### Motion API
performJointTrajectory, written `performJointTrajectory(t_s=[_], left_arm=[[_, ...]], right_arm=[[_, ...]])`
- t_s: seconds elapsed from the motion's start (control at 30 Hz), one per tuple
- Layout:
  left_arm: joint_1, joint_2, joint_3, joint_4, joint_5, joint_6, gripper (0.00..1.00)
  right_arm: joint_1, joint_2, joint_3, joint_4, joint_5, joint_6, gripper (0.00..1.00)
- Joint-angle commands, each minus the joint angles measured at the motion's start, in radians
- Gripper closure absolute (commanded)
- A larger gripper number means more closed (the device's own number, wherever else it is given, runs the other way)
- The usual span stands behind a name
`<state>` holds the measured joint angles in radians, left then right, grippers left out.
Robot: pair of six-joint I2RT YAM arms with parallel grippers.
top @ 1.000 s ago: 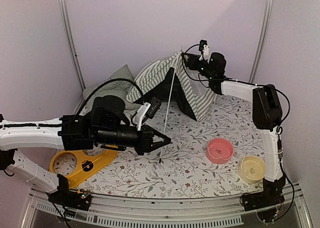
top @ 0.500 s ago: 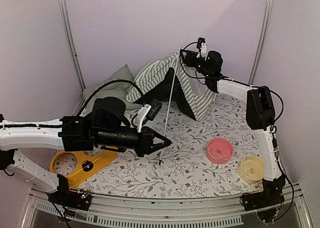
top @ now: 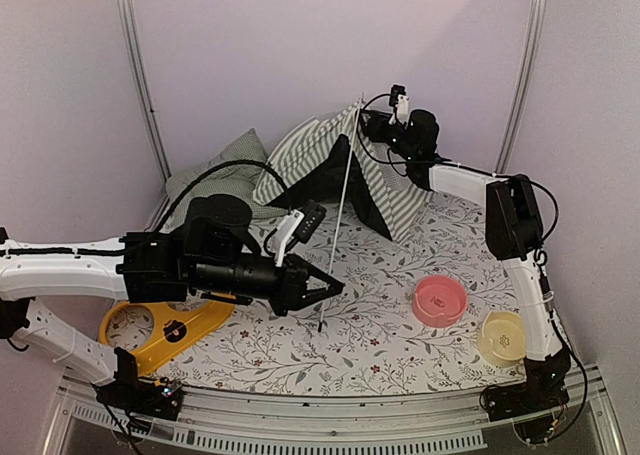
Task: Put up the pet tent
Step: Pick up the tent fabric from the tent.
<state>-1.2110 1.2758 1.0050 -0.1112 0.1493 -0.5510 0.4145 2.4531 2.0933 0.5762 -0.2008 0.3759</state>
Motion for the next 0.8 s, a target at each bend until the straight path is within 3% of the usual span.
performJointTrajectory(t_s=[0.0,0.43,0.53,0.63,0.67,0.77], left_arm=[[-0.016,0.001,0.012,0.03,0.007,0.051,1.0],[-0.021,-0.014,0.015,0.031,0.013,0.053,1.0],[-0.024,-0.017,0.012,0.03,0.009,0.052,1.0],[-0.024,-0.015,0.011,0.028,-0.004,0.046,1.0],[-0.024,-0.014,0.011,0.023,-0.013,0.04,1.0],[-0.02,-0.003,0.026,-0.011,-0.058,0.008,1.0]], right_arm=[[0.021,0.022,0.073,0.008,0.028,-0.035,0.46],[0.022,0.088,0.15,-0.06,0.07,-0.052,0.48],[0.021,0.086,0.158,-0.058,0.061,-0.049,0.64],[0.023,0.073,0.161,-0.053,0.036,-0.049,0.95],[0.025,0.066,0.159,-0.053,0.029,-0.05,1.0],[0.038,0.031,0.135,-0.041,0.013,-0.079,1.0]])
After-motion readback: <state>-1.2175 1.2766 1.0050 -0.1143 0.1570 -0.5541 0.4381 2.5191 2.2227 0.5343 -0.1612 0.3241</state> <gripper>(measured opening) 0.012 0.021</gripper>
